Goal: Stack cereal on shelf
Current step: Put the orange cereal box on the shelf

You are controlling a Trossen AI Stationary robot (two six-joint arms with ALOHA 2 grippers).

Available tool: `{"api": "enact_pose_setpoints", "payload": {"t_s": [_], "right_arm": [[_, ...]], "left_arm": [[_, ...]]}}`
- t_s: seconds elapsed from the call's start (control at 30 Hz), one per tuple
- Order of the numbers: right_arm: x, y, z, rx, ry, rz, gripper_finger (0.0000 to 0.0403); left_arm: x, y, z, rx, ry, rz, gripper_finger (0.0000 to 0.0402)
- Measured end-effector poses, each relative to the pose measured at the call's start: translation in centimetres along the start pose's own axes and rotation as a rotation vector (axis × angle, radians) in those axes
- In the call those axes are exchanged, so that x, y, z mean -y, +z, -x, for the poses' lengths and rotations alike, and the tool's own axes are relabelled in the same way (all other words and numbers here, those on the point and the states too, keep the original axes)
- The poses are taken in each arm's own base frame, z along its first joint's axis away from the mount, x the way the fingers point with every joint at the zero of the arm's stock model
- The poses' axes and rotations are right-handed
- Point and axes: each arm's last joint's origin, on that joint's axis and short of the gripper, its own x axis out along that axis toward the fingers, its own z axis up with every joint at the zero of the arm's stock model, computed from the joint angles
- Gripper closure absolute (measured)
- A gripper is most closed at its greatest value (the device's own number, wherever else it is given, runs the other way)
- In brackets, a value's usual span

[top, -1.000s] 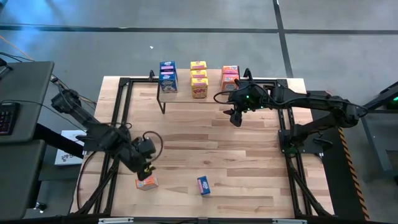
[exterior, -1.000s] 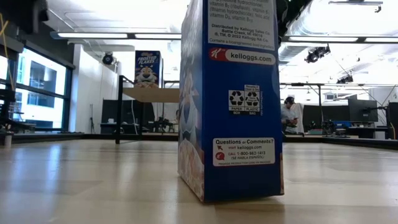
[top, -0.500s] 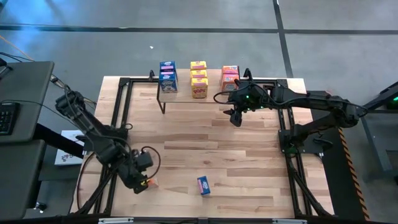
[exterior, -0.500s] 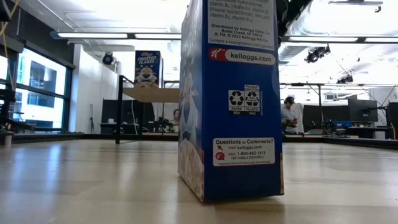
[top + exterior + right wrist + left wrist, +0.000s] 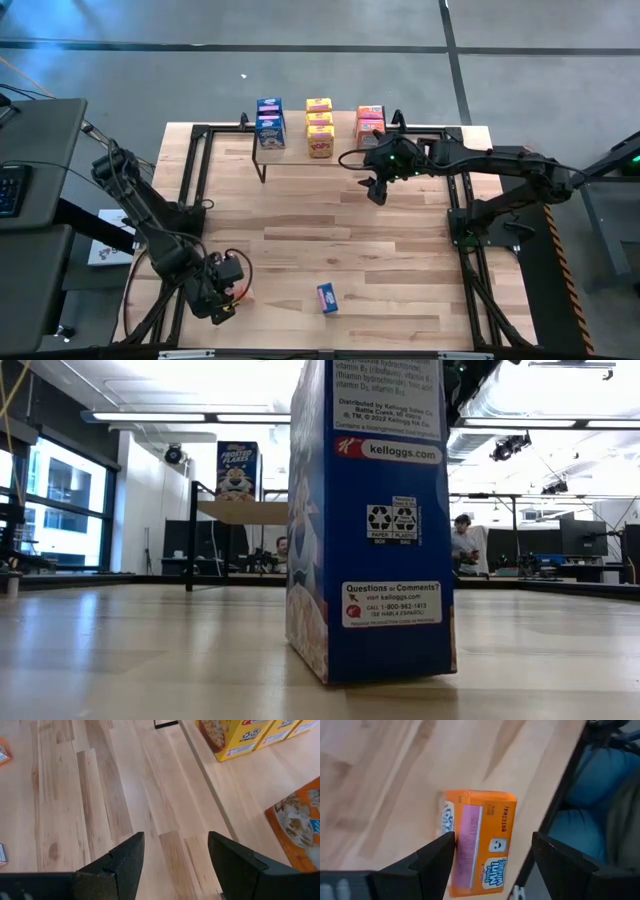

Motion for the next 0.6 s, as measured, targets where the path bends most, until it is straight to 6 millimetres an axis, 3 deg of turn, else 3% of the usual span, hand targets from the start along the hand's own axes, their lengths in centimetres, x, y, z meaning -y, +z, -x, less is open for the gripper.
{"api": "enact_pose_setpoints", "payload": {"t_s": [0.6], "right_arm": [[0.0,0.1,-0.4,0.003,0.001,0.000,0.0192]], "left_arm": [[-0.1,-0.5,-2.8,-0.018,0.155,-0.085,0.0147]]}}
